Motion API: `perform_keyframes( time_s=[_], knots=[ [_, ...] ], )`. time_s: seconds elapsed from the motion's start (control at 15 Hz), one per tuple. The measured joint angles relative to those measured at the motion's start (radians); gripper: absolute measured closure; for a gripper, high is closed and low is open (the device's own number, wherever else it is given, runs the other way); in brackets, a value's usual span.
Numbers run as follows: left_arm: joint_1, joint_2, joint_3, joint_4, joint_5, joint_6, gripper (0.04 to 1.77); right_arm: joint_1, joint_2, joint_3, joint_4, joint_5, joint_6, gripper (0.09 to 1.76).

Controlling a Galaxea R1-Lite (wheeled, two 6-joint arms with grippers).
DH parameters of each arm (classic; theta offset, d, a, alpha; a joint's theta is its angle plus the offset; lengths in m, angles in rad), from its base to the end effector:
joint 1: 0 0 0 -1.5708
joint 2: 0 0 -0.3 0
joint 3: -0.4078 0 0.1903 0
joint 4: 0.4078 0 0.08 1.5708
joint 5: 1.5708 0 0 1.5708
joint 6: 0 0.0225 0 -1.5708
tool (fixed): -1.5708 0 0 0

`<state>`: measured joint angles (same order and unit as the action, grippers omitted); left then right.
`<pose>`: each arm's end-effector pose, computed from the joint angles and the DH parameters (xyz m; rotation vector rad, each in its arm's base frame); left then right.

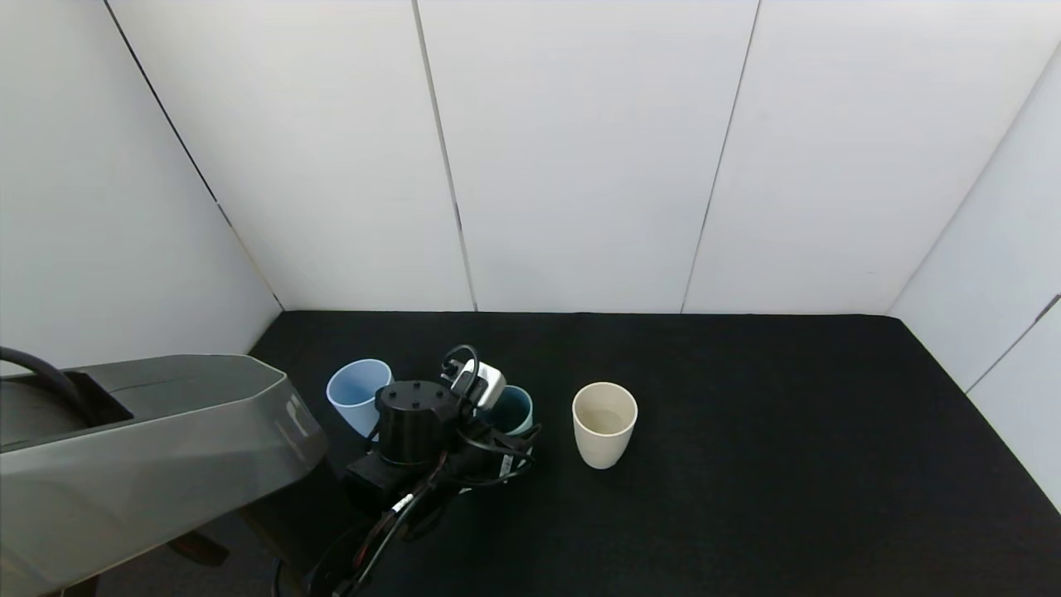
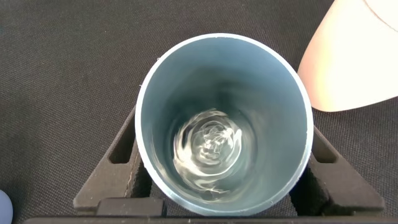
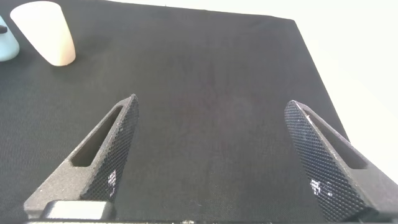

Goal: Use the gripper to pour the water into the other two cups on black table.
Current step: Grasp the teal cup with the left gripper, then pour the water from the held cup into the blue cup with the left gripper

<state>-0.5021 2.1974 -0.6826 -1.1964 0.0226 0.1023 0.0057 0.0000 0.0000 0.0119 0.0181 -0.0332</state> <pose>0.3144 -0.1720 0.0407 0.1829 0.2861 -0.4912 -0.0228 0.0003 0.0743 -0.0331 0.0115 0.0240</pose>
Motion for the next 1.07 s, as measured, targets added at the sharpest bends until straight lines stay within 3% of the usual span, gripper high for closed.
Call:
perform_keyframes(
  time_s=[0.4,0.73,1.07],
  knots=[
    [0.020,-0.039,0.006,0.045,-0.005,0.000,0.62,0.000,0.000,0.000,0.000,0.000,0.000,0.14],
    [0.089,-0.196,-0.011,0.262,-0.016,0.004,0.62,0.000,0.000,0.000,0.000,0.000,0.000,0.14],
    [0.192,-0.425,-0.054,0.564,-0.051,0.048,0.63,0.000,0.000,0.000,0.000,0.000,0.000,0.14]
  ],
)
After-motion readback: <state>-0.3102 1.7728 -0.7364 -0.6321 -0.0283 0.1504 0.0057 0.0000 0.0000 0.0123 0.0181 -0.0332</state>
